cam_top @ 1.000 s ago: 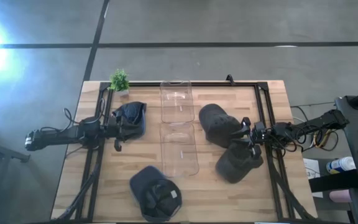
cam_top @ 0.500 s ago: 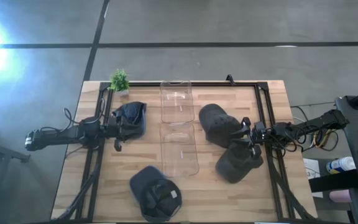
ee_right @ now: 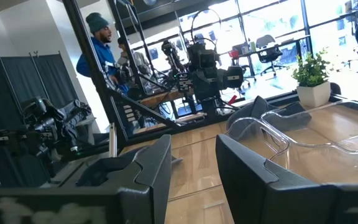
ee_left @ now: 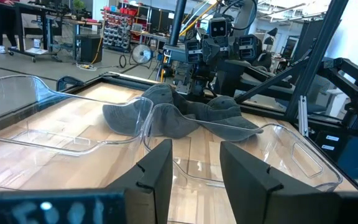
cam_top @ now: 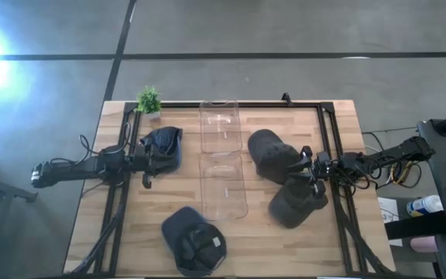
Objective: Pick & Place hat
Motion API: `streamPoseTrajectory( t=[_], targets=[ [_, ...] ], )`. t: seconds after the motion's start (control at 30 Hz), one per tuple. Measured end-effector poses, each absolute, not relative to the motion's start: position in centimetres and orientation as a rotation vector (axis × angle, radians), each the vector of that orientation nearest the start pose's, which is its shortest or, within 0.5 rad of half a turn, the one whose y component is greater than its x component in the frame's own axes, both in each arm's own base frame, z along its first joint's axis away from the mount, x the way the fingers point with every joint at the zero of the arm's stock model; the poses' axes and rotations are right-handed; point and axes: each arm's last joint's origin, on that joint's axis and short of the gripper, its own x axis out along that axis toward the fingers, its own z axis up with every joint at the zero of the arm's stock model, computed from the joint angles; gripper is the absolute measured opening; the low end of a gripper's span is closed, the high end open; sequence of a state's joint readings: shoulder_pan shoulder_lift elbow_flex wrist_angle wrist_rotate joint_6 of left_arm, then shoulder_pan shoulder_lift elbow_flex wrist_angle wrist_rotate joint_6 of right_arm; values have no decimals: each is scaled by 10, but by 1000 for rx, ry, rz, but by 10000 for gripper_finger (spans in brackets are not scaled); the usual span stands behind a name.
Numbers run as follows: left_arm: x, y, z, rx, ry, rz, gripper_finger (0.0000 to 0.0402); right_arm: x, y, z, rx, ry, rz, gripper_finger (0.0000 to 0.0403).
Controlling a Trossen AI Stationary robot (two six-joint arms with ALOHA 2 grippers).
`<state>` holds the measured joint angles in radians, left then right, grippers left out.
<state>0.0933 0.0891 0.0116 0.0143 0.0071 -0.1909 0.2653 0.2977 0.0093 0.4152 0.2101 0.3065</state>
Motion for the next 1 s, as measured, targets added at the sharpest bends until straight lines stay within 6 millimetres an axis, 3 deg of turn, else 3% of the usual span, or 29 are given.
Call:
streamPoseTrajectory(
  t=[0.5,0.73,1.0],
  targets=[
    [102,9,162,-194,55,92,128,112,24,181,334,-114,73,123],
    [102,9,162,-194,55,92,128,112,24,181,129,-123,61,123],
    [102,9,162,-194,55,92,128,112,24,181,142,-127,36,123]
  ],
)
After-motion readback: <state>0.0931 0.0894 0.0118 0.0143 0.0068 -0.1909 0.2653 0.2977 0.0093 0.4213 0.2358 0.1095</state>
